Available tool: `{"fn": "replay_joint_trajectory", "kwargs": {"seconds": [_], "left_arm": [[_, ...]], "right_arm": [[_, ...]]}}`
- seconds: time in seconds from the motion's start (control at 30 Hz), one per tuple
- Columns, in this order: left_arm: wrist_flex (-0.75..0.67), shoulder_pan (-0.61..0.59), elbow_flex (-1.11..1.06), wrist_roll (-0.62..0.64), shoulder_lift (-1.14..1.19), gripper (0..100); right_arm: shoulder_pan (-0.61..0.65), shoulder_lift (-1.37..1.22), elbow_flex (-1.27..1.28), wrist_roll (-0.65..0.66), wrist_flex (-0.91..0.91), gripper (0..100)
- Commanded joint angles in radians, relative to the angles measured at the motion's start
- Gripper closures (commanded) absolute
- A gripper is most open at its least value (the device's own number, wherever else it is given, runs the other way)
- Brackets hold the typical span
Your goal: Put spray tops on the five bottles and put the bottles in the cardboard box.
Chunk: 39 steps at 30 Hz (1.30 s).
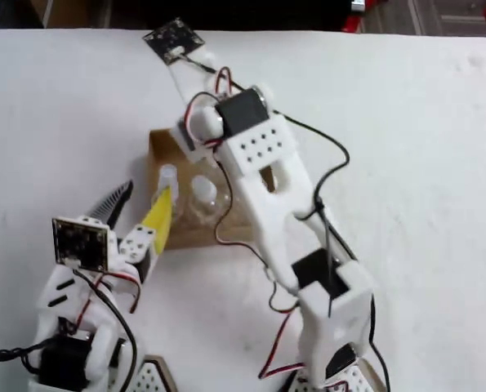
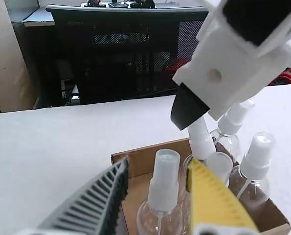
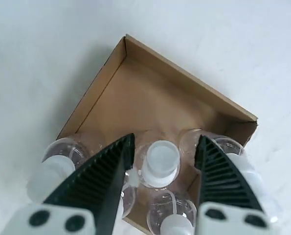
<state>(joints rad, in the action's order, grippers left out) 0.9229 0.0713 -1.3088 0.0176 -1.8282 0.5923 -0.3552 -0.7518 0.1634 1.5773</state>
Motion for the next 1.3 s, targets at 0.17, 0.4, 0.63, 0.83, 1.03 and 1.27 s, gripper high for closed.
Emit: {"fn": "replay_joint_trajectory", "kwargs": {"seconds": [0.17,0.4,0.63,0.83,1.03,1.27], "left_arm": [[-0.020,-0.012,0.003,0.002,-0.002,82],[-0.018,-0.012,0.003,0.002,-0.002,82],[-0.025,-0.012,-0.006,0.002,-0.002,82],[-0.025,-0.012,-0.006,0.002,-0.002,82],[-0.025,-0.012,-0.006,0.002,-0.002,82],[-0.025,-0.012,-0.006,0.002,-0.002,82]], "right_arm": [[0.001,-0.033,-0.080,0.006,0.050,83.4],[-0.002,-0.038,-0.078,0.011,0.050,92.6],[-0.028,-0.028,-0.086,0.011,0.050,98.2],[-0.033,-0.027,-0.087,0.014,0.042,98.3],[-0.082,-0.027,-0.089,0.014,0.022,98.2],[-0.076,0.079,-0.089,0.012,0.021,98.2]]}}
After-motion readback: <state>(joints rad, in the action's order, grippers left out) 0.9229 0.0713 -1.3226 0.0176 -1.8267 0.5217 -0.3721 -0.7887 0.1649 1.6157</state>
